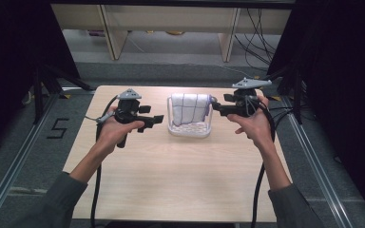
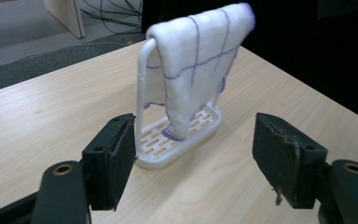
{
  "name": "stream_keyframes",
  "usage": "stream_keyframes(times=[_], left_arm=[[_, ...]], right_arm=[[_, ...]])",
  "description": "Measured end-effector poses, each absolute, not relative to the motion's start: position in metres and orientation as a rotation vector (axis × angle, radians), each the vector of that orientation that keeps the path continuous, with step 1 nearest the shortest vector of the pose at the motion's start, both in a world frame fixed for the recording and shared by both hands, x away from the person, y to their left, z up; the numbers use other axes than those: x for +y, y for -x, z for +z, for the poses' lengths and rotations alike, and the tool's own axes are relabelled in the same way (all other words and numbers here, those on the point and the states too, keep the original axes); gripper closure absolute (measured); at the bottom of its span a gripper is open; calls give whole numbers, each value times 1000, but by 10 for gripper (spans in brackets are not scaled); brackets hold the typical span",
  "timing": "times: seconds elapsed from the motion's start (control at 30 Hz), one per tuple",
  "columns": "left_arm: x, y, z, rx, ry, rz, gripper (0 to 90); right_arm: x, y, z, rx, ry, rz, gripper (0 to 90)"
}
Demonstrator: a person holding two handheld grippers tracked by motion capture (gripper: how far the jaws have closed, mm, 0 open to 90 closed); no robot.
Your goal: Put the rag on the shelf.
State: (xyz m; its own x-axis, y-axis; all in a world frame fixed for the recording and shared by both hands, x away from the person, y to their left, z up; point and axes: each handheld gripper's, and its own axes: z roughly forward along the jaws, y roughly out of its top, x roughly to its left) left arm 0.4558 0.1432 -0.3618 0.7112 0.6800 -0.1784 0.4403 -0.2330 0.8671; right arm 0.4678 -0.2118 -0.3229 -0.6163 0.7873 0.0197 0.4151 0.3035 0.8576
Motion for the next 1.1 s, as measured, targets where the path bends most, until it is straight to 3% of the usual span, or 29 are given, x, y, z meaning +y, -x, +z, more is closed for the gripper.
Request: stream_keyframes(times=[0.53,1.1], left_arm=[[157,-397,-410,836,-1892,223,288],[158,-368,-436,777,-1914,194,190]], right_arm=[[-223,-416,-364,2209,-1034,1260,381],[-218,-387,-393,2269,-1018,1275,342]])
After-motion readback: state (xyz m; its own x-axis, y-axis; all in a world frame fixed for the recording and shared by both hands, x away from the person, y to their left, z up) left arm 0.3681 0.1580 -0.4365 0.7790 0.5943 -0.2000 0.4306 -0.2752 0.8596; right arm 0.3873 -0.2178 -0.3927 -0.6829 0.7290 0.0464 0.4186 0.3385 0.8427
